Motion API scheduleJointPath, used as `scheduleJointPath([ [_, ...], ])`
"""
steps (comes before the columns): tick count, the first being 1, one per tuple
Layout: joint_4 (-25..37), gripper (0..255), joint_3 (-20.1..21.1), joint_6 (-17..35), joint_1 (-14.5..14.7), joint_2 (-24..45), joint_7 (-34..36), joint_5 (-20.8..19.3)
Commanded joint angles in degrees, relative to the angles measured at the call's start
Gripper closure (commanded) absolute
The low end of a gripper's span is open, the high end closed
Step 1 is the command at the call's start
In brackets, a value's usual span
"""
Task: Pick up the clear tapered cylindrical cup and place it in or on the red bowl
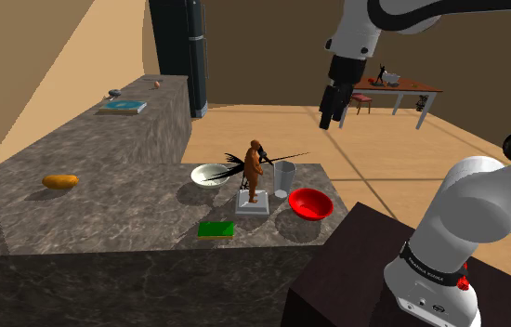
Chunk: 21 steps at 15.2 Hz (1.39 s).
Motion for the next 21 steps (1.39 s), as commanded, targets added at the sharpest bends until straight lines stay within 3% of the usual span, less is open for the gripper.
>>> scheduleJointPath([
  [1, 0.00, 0, 0.00, 0.00, 0.00, 0.00, 0.00, 0.00],
  [11, -5.92, 0, -3.19, 19.53, -2.03, 13.71, -7.70, -4.39],
  [21, -3.25, 0, -6.17, 37.86, -4.11, 34.25, -14.05, -7.87],
])
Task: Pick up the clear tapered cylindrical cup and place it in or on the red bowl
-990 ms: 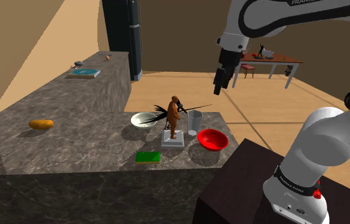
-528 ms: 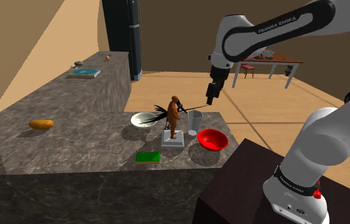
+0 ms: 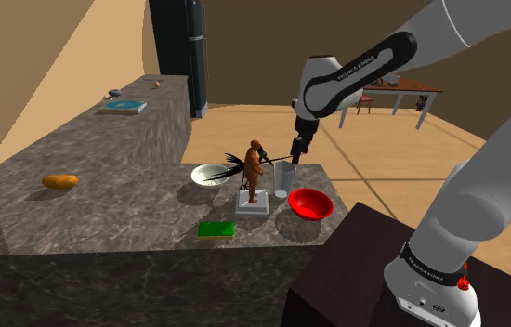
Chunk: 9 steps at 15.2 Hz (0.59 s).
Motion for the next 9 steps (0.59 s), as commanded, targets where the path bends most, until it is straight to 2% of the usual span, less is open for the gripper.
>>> scheduleJointPath([
  [1, 1.49, 0, -0.59, 3.27, -0.42, 4.58, -1.29, -0.58],
  [9, 10.24, 0, -2.14, 13.45, -2.06, 22.85, -5.76, -1.86],
])
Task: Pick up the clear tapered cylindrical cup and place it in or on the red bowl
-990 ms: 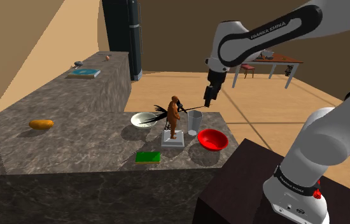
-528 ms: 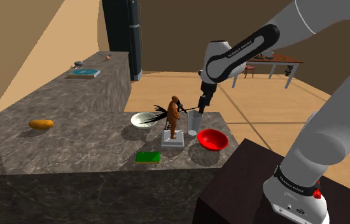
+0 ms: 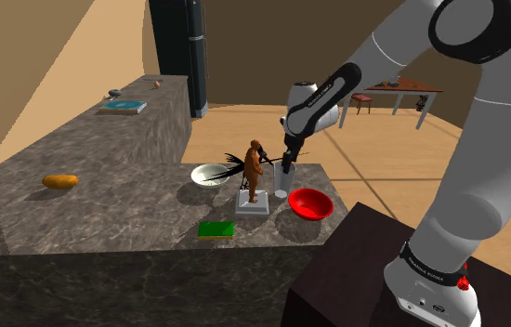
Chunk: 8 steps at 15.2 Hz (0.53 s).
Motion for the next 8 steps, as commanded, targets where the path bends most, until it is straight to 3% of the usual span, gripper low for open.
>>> scheduleJointPath([
  [1, 3.03, 0, -0.30, 1.92, -0.56, 4.73, -1.27, -0.18],
  [5, 9.12, 0, -0.52, 4.79, -1.59, 13.30, -3.13, -0.54],
  [8, 9.55, 0, -0.44, 6.56, -1.78, 15.48, -3.19, -0.44],
])
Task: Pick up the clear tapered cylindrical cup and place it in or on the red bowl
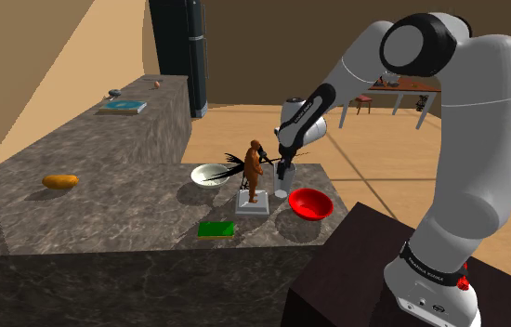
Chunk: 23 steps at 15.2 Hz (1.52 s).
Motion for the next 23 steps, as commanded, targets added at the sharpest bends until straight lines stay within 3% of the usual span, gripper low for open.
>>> scheduleJointPath([
  [1, 0.86, 0, 0.07, 1.06, -0.22, 1.88, -0.21, 0.11],
  [12, 1.56, 0, 0.17, 3.05, -0.44, 4.56, -0.28, 0.23],
  [13, 1.55, 255, 0.17, 3.06, -0.44, 4.56, -0.28, 0.23],
  [23, 1.42, 255, 0.15, 2.47, -0.42, 3.84, -0.31, 0.21],
])
